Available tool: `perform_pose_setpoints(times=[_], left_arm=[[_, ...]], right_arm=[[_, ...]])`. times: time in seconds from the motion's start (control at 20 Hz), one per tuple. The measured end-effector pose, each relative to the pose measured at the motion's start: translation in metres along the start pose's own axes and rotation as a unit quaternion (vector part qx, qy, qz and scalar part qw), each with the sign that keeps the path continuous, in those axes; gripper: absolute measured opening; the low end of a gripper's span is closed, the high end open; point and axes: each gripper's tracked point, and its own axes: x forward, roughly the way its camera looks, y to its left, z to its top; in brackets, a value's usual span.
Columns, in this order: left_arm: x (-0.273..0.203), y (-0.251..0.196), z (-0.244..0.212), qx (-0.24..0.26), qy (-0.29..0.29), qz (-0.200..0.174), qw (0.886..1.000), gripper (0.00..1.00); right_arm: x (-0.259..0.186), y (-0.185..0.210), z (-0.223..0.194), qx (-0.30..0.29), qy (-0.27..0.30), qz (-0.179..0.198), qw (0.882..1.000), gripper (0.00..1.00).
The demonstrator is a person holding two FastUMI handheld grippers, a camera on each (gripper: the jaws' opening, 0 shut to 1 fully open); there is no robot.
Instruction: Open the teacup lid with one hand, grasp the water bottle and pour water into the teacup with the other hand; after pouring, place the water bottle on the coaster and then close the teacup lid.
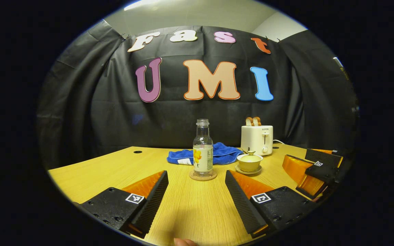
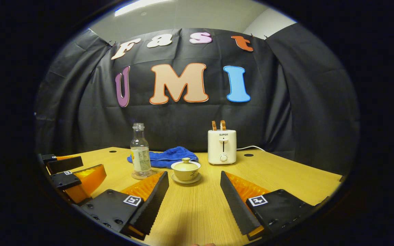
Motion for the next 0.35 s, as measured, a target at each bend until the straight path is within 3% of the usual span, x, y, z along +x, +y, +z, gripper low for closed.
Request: perform_pose_setpoints(times=[0.05,0.35], left_arm=[[-0.005,0.001,0.000,0.000,0.001,0.005,1.000,0.98],[-0.019,-0.003,0.000,0.001,0.002,0.013,1.000,0.99]], right_arm=[[-0.005,0.000,0.001,0.001,0.001,0.001,1.000,0.96],[-0.021,0.003,0.001,0.001,0.001,0.006,1.000,0.93]])
